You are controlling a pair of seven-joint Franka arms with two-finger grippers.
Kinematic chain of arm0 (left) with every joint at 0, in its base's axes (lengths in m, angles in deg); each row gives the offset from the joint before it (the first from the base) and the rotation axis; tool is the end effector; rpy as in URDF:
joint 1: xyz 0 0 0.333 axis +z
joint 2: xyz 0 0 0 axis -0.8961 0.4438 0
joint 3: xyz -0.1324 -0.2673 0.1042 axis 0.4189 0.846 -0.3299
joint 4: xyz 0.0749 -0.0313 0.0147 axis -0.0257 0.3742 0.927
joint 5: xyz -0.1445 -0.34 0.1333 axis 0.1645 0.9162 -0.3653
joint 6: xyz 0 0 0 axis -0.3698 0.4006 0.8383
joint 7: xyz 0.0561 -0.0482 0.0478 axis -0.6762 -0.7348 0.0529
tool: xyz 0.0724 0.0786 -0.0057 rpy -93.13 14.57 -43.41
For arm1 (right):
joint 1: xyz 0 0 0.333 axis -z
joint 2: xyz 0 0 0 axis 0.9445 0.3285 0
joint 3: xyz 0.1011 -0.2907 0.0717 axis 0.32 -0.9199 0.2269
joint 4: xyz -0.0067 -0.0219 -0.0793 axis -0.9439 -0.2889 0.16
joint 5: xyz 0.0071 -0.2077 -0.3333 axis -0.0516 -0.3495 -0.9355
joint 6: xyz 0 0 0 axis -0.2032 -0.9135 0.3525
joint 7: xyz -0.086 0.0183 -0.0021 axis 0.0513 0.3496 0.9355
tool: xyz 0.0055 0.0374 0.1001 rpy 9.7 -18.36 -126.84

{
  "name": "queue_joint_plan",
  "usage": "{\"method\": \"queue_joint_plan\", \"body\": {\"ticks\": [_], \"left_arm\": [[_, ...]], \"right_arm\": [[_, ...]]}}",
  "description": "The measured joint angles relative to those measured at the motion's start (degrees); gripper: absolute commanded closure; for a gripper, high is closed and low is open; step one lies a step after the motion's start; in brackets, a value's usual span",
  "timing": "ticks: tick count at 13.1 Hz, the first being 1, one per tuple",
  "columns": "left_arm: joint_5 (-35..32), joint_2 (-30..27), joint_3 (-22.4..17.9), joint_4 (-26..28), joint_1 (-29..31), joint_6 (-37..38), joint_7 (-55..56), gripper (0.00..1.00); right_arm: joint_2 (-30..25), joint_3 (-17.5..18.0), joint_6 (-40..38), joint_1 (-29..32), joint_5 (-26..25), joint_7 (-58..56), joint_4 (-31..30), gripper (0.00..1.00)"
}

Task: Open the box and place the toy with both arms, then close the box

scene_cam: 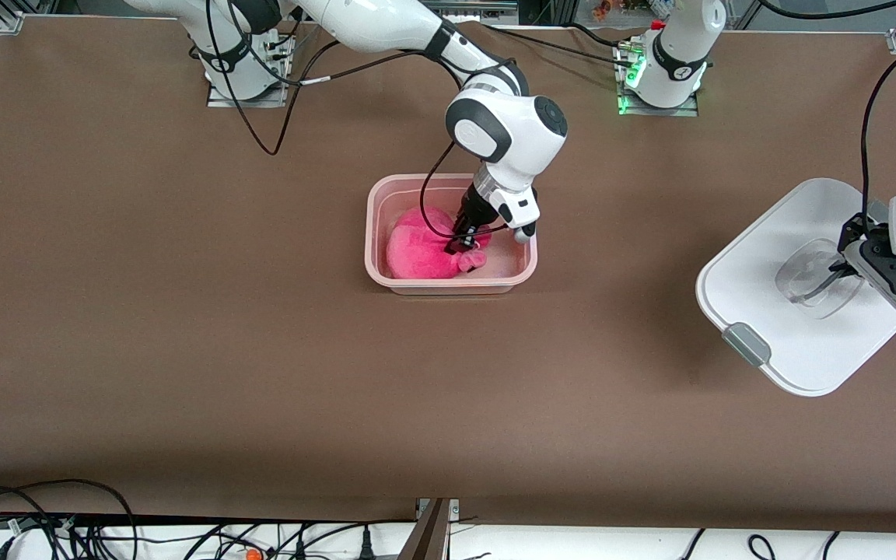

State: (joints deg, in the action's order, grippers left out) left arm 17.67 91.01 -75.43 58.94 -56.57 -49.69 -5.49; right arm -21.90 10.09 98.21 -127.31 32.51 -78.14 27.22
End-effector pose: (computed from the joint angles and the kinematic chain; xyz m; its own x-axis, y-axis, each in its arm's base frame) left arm 0.6457 0.0512 0.5346 0.6419 -0.7590 -0.1087 -0.7528 -0.6508 0.0984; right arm 0.4475 0.6099 0.2598 0.2990 0.8944 -0.3327 0.9200 -0.1776 0.3493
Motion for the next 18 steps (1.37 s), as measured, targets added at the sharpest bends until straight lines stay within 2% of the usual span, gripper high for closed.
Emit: {"method": "queue_joint_plan", "body": {"ticks": [3,5,6,9,12,13,15,17,18], "left_arm": [[0.0,0.0,0.0,0.0,0.0,0.2,0.0,1.0],[0.6,0.0,0.2,0.0,-0.2,0.4,-0.2,1.0],[1.1,0.0,0.9,0.0,-0.4,0.5,-0.4,1.0],[1.4,0.2,5.7,0.0,-1.3,0.6,-0.4,1.0],[1.5,1.4,12.5,0.2,-2.2,0.6,0.1,1.0],[1.5,2.1,13.9,0.3,-3.2,0.6,0.2,1.0],[1.4,3.3,14.6,0.3,-7.8,0.6,0.2,1.0],[0.7,4.2,14.7,0.4,-14.6,0.5,0.9,1.0],[0.4,4.6,14.8,0.4,-18.3,0.5,2.8,1.0]], "right_arm": [[-2.2,-0.4,-1.1,-1.0,0.0,8.8,2.4,0.0],[-7.8,-1.1,-1.9,-0.4,0.3,12.0,3.8,0.0],[-11.3,-1.3,-2.8,1.0,2.1,12.5,3.9,0.0],[-18.7,-2.0,-4.4,9.6,16.3,12.5,3.6,0.0],[-22.5,-2.7,-8.7,19.0,25.5,12.6,2.7,0.0],[-24.1,-3.8,-10.0,20.6,26.9,12.7,2.1,0.0],[-29.4,-8.8,-11.4,21.4,30.7,13.8,-1.9,0.0],[-36.3,-15.1,-11.9,21.4,35.7,15.6,-8.9,0.0],[-39.7,-17.6,-12.0,21.9,36.5,15.7,-12.5,0.0]]}}
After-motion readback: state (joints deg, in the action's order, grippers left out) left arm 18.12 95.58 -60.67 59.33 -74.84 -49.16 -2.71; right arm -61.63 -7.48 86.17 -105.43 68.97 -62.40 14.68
